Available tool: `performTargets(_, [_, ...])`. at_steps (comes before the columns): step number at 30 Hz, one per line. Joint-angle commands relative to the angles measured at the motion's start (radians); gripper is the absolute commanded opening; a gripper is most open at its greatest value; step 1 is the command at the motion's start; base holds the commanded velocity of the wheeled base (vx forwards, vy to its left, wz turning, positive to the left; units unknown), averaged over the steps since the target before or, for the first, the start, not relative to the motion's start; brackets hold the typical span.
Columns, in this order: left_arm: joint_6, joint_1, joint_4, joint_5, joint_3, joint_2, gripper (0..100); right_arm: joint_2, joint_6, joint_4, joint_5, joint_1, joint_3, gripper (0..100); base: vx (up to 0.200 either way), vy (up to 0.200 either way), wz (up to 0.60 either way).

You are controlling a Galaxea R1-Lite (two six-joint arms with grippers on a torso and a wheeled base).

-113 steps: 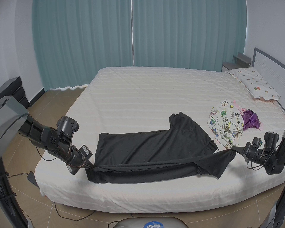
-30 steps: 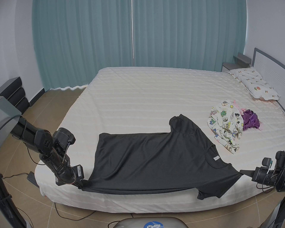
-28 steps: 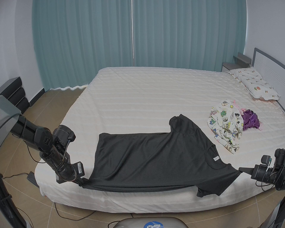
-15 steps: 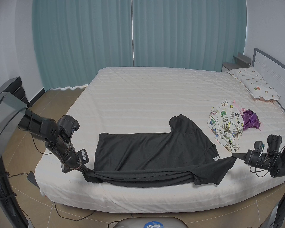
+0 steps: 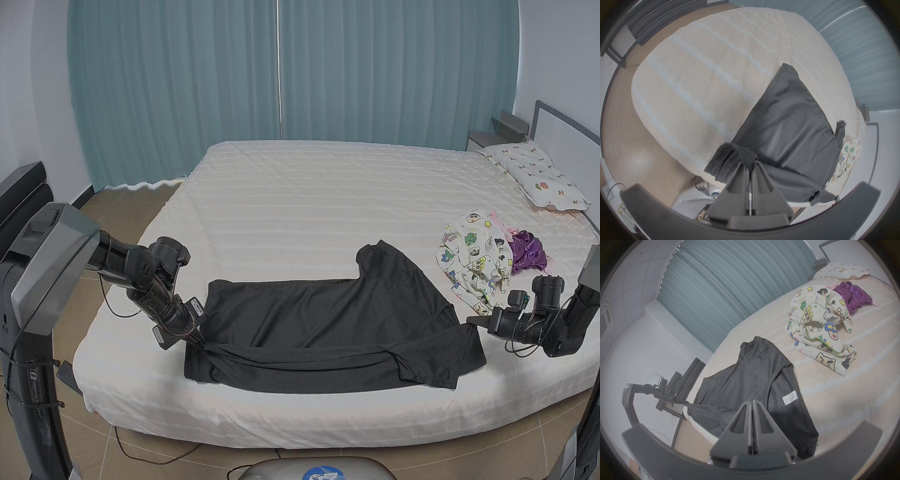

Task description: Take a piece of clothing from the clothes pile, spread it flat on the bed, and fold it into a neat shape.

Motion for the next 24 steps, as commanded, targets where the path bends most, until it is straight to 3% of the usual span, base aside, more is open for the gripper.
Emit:
performTargets(1, [-0.027, 0.002, 0.001, 0.003, -0.055, 0.063, 0, 0.078, 0.004, 0.004, -0.023, 0.019, -0.055, 0, 0.0, 0.0, 0.0])
performTargets(15, [-0.042, 0.014, 0.047, -0.001, -0.061, 0.05, 0, 0.082, 0.053, -0.003, -0.038, -0.01, -0.073, 0, 0.0, 0.0, 0.0])
performTargets(16, [-0.042, 0.016, 0.047, -0.001, -0.062, 0.054, 100, 0.084, 0.055, -0.003, -0.038, -0.01, -0.078, 0, 0.0, 0.0, 0.0])
performTargets(18, [-0.043, 0.016, 0.047, -0.002, -0.075, 0.06, 100, 0.091, 0.061, -0.003, -0.038, -0.009, -0.085, 0, 0.0, 0.0, 0.0])
performTargets(19, [-0.042, 0.017, 0.053, -0.001, -0.091, 0.07, 100, 0.107, 0.073, -0.007, -0.041, -0.004, -0.096, 100, 0.0, 0.0, 0.0])
performTargets(24, [-0.05, 0.025, 0.056, -0.016, -0.091, 0.064, 100, 0.11, 0.139, -0.022, -0.072, -0.006, -0.105, 100, 0.0, 0.0, 0.0])
